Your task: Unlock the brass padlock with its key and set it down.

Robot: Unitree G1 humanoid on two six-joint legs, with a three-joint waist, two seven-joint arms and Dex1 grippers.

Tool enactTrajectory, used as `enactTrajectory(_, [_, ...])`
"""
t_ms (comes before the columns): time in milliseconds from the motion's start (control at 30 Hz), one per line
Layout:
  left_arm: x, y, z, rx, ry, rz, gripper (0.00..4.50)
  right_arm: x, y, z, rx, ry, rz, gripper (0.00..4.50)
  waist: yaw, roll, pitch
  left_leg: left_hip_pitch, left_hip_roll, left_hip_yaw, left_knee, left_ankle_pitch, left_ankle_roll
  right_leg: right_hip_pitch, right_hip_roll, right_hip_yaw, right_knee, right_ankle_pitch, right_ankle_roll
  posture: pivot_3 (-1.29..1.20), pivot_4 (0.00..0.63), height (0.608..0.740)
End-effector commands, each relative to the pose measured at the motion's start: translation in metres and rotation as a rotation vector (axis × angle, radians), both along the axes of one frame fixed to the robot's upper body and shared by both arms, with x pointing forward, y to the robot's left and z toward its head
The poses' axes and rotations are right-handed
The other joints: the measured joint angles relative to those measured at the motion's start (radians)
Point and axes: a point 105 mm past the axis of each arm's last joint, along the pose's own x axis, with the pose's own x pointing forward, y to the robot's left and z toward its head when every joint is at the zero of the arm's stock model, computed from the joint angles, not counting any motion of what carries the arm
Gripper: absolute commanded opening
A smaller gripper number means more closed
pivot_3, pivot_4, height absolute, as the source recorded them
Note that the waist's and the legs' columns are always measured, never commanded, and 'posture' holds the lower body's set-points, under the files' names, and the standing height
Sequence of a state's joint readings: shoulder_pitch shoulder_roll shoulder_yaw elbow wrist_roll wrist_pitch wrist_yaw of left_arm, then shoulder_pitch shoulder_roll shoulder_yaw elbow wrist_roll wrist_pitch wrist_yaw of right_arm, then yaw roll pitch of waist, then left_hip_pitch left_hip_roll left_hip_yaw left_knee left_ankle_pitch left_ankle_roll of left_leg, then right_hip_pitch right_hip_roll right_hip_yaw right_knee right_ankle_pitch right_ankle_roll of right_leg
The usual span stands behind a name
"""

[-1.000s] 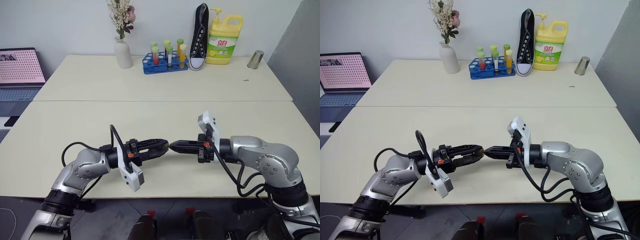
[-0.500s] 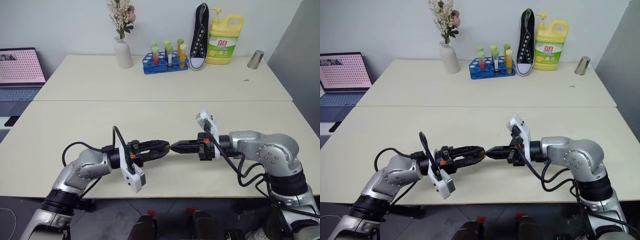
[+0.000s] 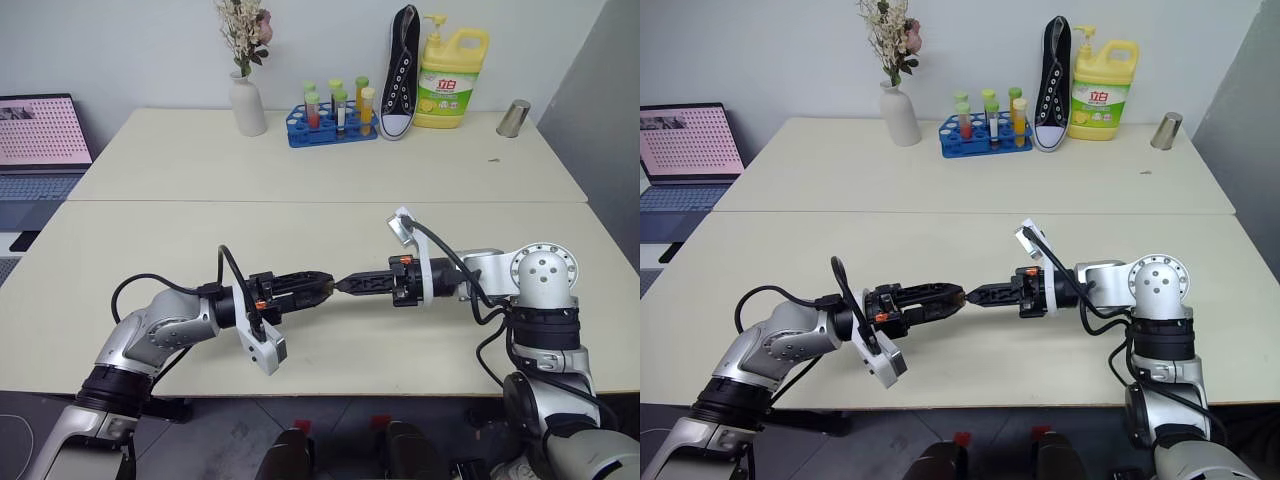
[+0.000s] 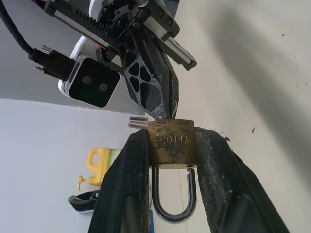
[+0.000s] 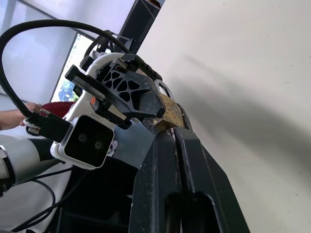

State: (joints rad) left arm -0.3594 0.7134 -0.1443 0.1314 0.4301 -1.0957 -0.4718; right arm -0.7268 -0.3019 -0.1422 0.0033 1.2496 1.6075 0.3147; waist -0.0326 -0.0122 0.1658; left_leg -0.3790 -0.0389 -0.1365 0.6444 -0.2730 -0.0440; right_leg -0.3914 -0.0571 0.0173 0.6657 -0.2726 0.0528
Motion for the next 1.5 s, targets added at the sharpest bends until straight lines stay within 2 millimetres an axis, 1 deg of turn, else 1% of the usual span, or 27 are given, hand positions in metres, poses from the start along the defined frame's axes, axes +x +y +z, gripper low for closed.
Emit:
enactTrajectory(33, [-0.007, -0.006, 0.000, 0.014, -0.022, -0.053, 0.98, -0.007, 0.007, 0.018, 0.042, -0.050, 0.057, 0.00, 0.000, 0.000, 0.000, 0.000, 0.000, 0.000, 0.000, 0.000, 0.000, 0.000, 0.000, 0.000, 0.000, 0.000, 0.000, 0.00, 0.150, 0.740])
enactTrajectory(133, [-0.007, -0.006, 0.001, 0.007, -0.017, -0.049, 0.98, -0.010, 0.011, 0.024, 0.053, -0.096, 0.070, 0.00, 0.000, 0.000, 0.000, 0.000, 0.000, 0.000, 0.000, 0.000, 0.000, 0.000, 0.000, 0.000, 0.000, 0.000, 0.000, 0.00, 0.150, 0.740])
enactTrajectory(200, [-0.007, -0.006, 0.001, 0.000, -0.016, -0.049, 0.98, -0.011, 0.012, 0.023, 0.037, -0.124, 0.064, 0.00, 0.000, 0.000, 0.000, 0.000, 0.000, 0.000, 0.000, 0.000, 0.000, 0.000, 0.000, 0.000, 0.000, 0.000, 0.000, 0.00, 0.150, 0.740])
enactTrajectory(300, [-0.008, -0.007, 0.003, -0.013, -0.012, -0.050, 0.98, -0.018, 0.013, 0.018, -0.025, -0.206, 0.079, 0.62, 0.000, 0.001, 0.000, 0.000, 0.000, 0.000, 0.000, 0.000, 0.000, -0.001, 0.000, 0.000, 0.000, 0.000, 0.000, 0.00, 0.150, 0.740])
enactTrajectory(367, [-0.007, -0.007, 0.003, -0.018, -0.008, -0.048, 0.98, -0.018, 0.011, 0.014, -0.074, -0.298, 0.068, 1.27, 0.000, 0.001, 0.000, -0.001, 0.000, 0.000, 0.000, 0.000, 0.000, -0.001, 0.000, 0.000, 0.000, 0.000, 0.000, 0.00, 0.150, 0.740])
enactTrajectory(400, [-0.007, -0.007, 0.003, -0.022, -0.006, -0.047, 0.98, -0.018, 0.009, 0.011, -0.099, -0.349, 0.064, 1.67, -0.001, 0.001, 0.000, -0.001, 0.000, 0.000, 0.000, 0.000, 0.000, -0.001, 0.000, 0.000, 0.000, 0.000, 0.000, 0.00, 0.150, 0.740])
enactTrajectory(500, [-0.008, -0.008, 0.004, -0.022, -0.006, -0.055, 0.98, -0.009, -0.002, 0.010, -0.145, -0.552, 0.039, 2.74, 0.000, 0.001, 0.000, -0.001, 0.000, 0.000, 0.000, 0.000, 0.000, -0.001, 0.000, 0.000, -0.001, 0.000, 0.000, 0.00, 0.150, 0.740])
enactTrajectory(600, [-0.008, -0.009, 0.005, -0.025, -0.007, -0.058, 0.98, -0.009, -0.014, 0.003, -0.193, -0.696, 0.076, 3.85, 0.000, 0.001, 0.000, -0.001, 0.000, 0.000, 0.001, 0.000, 0.000, -0.001, 0.000, -0.001, -0.001, 0.000, 0.001, 0.00, 0.150, 0.740])
enactTrajectory(700, [-0.008, -0.009, 0.006, -0.030, -0.007, -0.061, 0.98, -0.007, -0.017, 0.004, -0.168, -0.729, 0.047, 3.85, -0.003, 0.000, 0.000, -0.001, 0.000, 0.000, 0.000, 0.000, 0.000, -0.001, 0.000, -0.001, -0.001, 0.000, 0.001, 0.00, 0.150, 0.740])
enactTrajectory(800, [-0.008, -0.011, 0.006, -0.036, -0.004, -0.066, 0.98, -0.024, -0.008, 0.008, -0.072, -0.671, 0.068, 3.85, -0.005, 0.001, 0.000, -0.001, 0.001, 0.000, 0.000, 0.000, 0.000, -0.001, 0.001, -0.001, 0.000, 0.000, 0.000, 0.00, 0.150, 0.740])
enactTrajectory(833, [-0.008, -0.012, 0.006, -0.036, -0.003, -0.069, 0.98, -0.026, -0.006, 0.007, -0.066, -0.658, 0.068, 3.85, -0.005, 0.001, 0.000, -0.001, 0.001, 0.000, 0.000, 0.000, 0.000, -0.001, 0.001, -0.001, 0.000, 0.000, 0.000, 0.00, 0.150, 0.740])
enactTrajectory(1100, [-0.007, -0.016, 0.008, -0.042, -0.004, -0.083, 0.98, -0.018, 0.006, 0.004, -0.056, -0.625, 0.021, 3.85, 0.001, 0.001, 0.000, -0.001, 0.000, -0.001, 0.001, 0.000, 0.000, -0.001, 0.000, -0.001, -0.001, 0.000, 0.000, 0.00, 0.150, 0.740])
enactTrajectory(1267, [-0.007, -0.016, 0.008, -0.041, -0.004, -0.083, 0.98, -0.016, 0.009, 0.001, -0.067, -0.625, 0.024, 3.85, 0.001, 0.001, 0.000, -0.001, 0.000, -0.001, 0.000, 0.000, 0.000, -0.001, 0.000, -0.001, 0.000, 0.000, 0.000, 0.00, 0.150, 0.740])
enactTrajectory(1333, [-0.007, -0.016, 0.008, -0.044, 0.000, -0.080, 0.98, -0.015, 0.009, 0.001, -0.061, -0.620, 0.025, 3.49, 0.000, 0.001, 0.000, -0.001, 0.000, -0.001, 0.000, 0.000, 0.000, -0.001, 0.000, -0.001, 0.000, 0.000, 0.000, 0.00, 0.150, 0.740])
enactTrajectory(1367, [-0.008, -0.016, 0.008, -0.046, 0.002, -0.079, 0.98, -0.016, 0.010, 0.001, -0.059, -0.621, 0.030, 3.23, 0.000, 0.001, 0.000, -0.001, 0.000, -0.001, 0.000, 0.000, 0.000, -0.001, 0.000, -0.001, 0.000, 0.000, 0.000, 0.00, 0.150, 0.740])
enactTrajectory(1433, [-0.008, -0.016, 0.008, -0.043, 0.002, -0.077, 0.98, -0.016, 0.010, 0.001, -0.058, -0.623, 0.036, 2.57, 0.000, 0.001, 0.000, -0.001, 0.000, -0.001, 0.000, 0.000, 0.000, -0.001, 0.000, -0.001, 0.000, 0.000, 0.000, 0.00, 0.150, 0.740])
enactTrajectory(1500, [-0.008, -0.016, 0.008, -0.041, 0.001, -0.075, 0.98, -0.016, 0.010, 0.001, -0.059, -0.624, 0.035, 1.81, 0.000, 0.001, 0.000, -0.001, 0.000, -0.001, 0.000, 0.000, 0.000, -0.001, 0.000, -0.001, 0.000, 0.000, 0.000, 0.00, 0.150, 0.740])
